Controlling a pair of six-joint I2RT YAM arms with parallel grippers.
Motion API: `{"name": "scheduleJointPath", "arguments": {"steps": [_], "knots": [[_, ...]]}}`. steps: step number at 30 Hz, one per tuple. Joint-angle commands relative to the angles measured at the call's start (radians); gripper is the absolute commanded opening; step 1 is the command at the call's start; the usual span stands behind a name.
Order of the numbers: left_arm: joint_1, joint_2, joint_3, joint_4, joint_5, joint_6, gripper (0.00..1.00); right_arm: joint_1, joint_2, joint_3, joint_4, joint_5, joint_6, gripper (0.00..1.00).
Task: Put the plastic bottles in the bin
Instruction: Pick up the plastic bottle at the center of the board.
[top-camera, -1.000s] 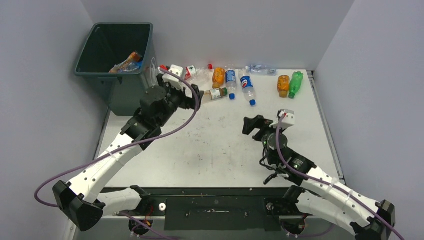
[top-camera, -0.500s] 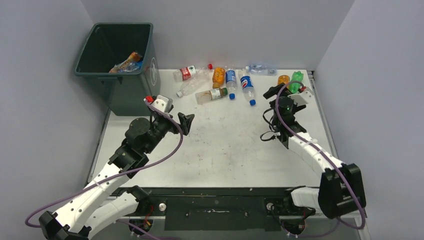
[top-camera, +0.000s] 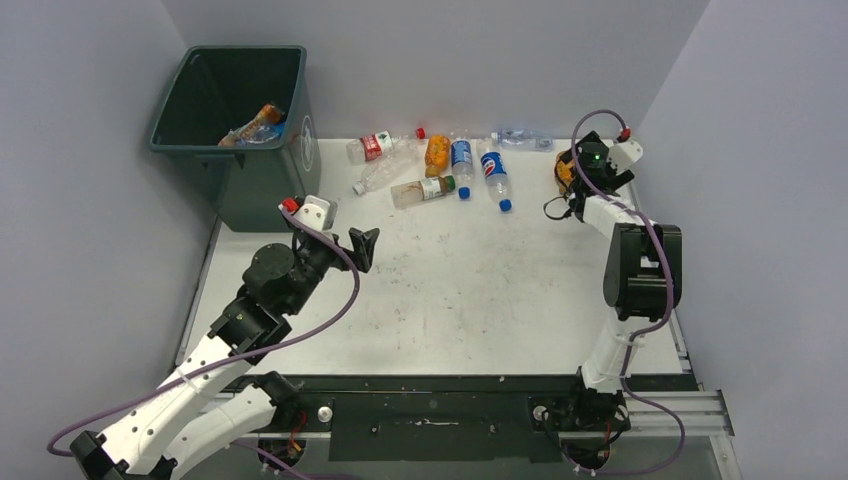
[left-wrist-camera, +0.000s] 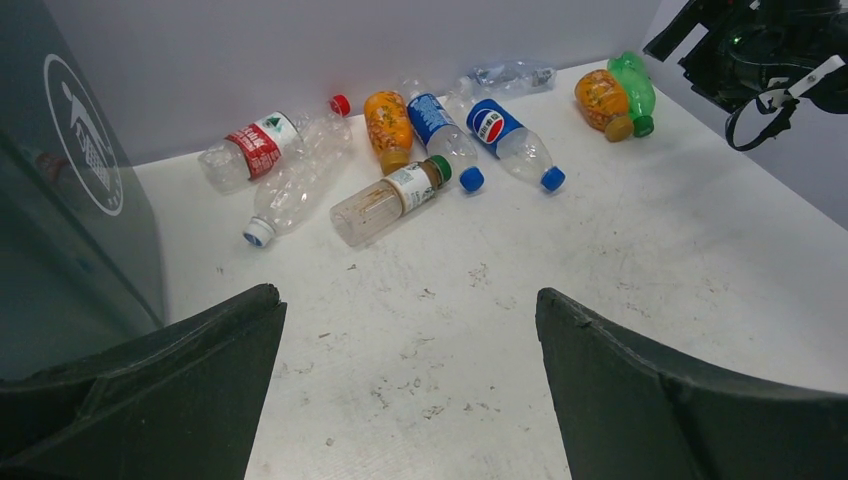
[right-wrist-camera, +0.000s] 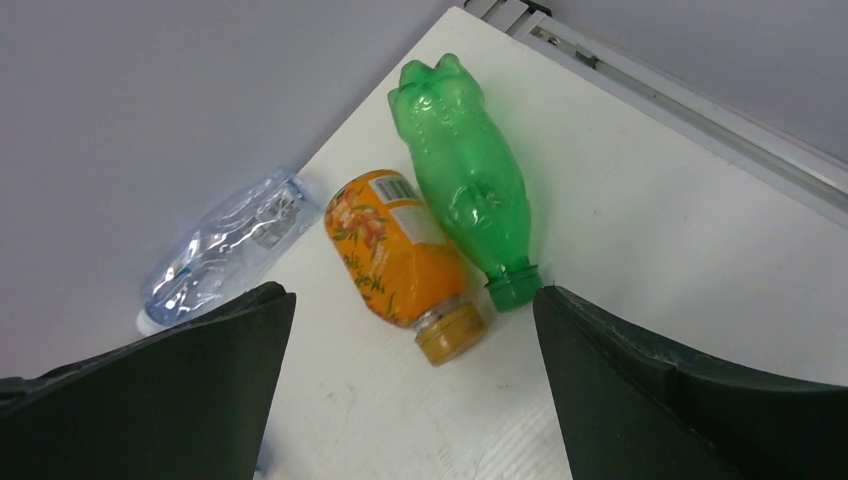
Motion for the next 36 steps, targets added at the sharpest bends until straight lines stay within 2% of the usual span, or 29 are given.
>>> {"name": "scheduleJointPath", "arguments": {"steps": [1, 6, 12, 19, 29, 34, 36], "knots": [[-0.008, -0.011, 0.013, 0.028, -0.042, 0.041, 0.96, -0.068, 0.085, 0.132, -0.032, -0.037, -0.069, 0.92], [-0.007, 0.015, 0.011, 0.032, -0.043, 0.053, 0.96, -0.133, 0.204, 0.241, -0.052, -0.101, -0.1, 0.91], [-0.006, 0.031, 0.013, 0.031, -0.028, 0.056, 0.96, -0.154, 0.308, 0.364, -0.084, -0.176, -0.133, 0.9], [-0.005, 0.035, 0.002, 0.034, -0.018, 0.063, 0.96, -0.158, 0.398, 0.469, -0.141, -0.178, -0.144, 0.9], [-0.005, 0.052, 0.005, 0.034, -0.006, 0.059, 0.96, -0.16, 0.48, 0.535, -0.197, -0.233, -0.134, 0.94], [-0.006, 0.048, 0.002, 0.034, -0.012, 0.062, 0.96, -0.159, 0.491, 0.516, -0.19, -0.262, -0.122, 0.98], [-0.006, 0.047, 0.005, 0.034, -0.013, 0.062, 0.96, -0.159, 0.486, 0.499, -0.18, -0.27, -0.121, 0.94]]}}
